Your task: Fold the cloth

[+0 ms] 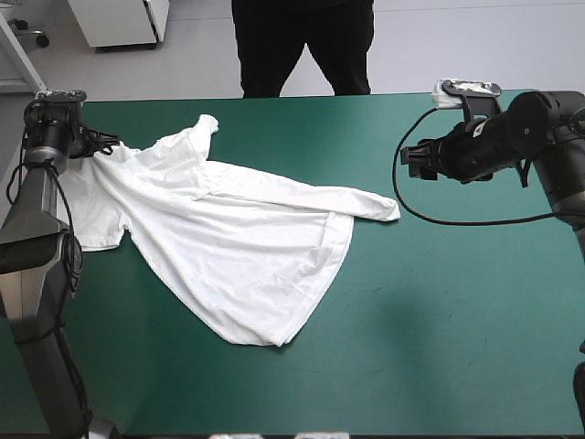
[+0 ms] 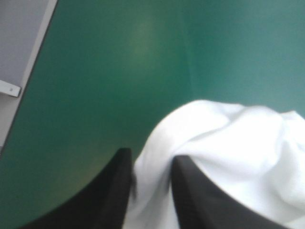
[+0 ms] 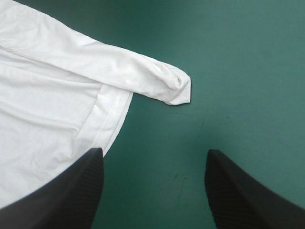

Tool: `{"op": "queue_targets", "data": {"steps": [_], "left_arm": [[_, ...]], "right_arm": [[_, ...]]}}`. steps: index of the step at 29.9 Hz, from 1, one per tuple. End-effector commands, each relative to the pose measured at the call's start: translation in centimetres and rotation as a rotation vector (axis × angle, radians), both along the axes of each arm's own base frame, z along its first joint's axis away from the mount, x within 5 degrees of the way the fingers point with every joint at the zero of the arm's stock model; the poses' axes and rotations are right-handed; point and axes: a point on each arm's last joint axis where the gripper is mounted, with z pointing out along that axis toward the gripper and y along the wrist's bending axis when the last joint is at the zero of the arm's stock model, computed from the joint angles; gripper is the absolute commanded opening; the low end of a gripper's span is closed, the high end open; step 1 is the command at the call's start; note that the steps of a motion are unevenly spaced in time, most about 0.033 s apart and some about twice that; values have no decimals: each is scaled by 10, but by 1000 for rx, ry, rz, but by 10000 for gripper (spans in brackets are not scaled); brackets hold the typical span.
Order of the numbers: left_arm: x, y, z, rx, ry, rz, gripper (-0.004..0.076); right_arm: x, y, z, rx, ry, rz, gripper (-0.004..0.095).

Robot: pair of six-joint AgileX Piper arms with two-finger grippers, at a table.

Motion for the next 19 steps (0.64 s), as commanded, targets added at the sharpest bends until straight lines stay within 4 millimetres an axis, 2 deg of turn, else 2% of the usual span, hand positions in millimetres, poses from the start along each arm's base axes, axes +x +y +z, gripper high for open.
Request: {"op": "queue_targets", "data": {"steps": [1, 3, 5, 10, 12, 16, 19], "left_arm": [[-15, -9, 58, -54, -121, -5, 496], [-27, -14, 65, -114, -63, 4, 630], [-39, -18, 74, -143, -3, 6, 657], [-74, -34, 109, -215, 89, -57, 601], [-85, -42, 124, -266, 60, -87, 569], [-113, -67, 154, -321, -1, -171, 500], [-138, -94, 165, -300, 6, -253, 464]], "right_arm": [[-10, -2, 20, 20, -88, 12, 576], [-10, -2, 20, 15, -91, 20, 577], [-10, -3, 20, 5, -93, 19, 576], [-10, -7, 19, -38, -96, 9, 577], [-9, -7, 19, -45, -96, 7, 577], [-10, -9, 18, -62, -82, 6, 577], [-10, -11, 17, -85, -85, -2, 577]]}}
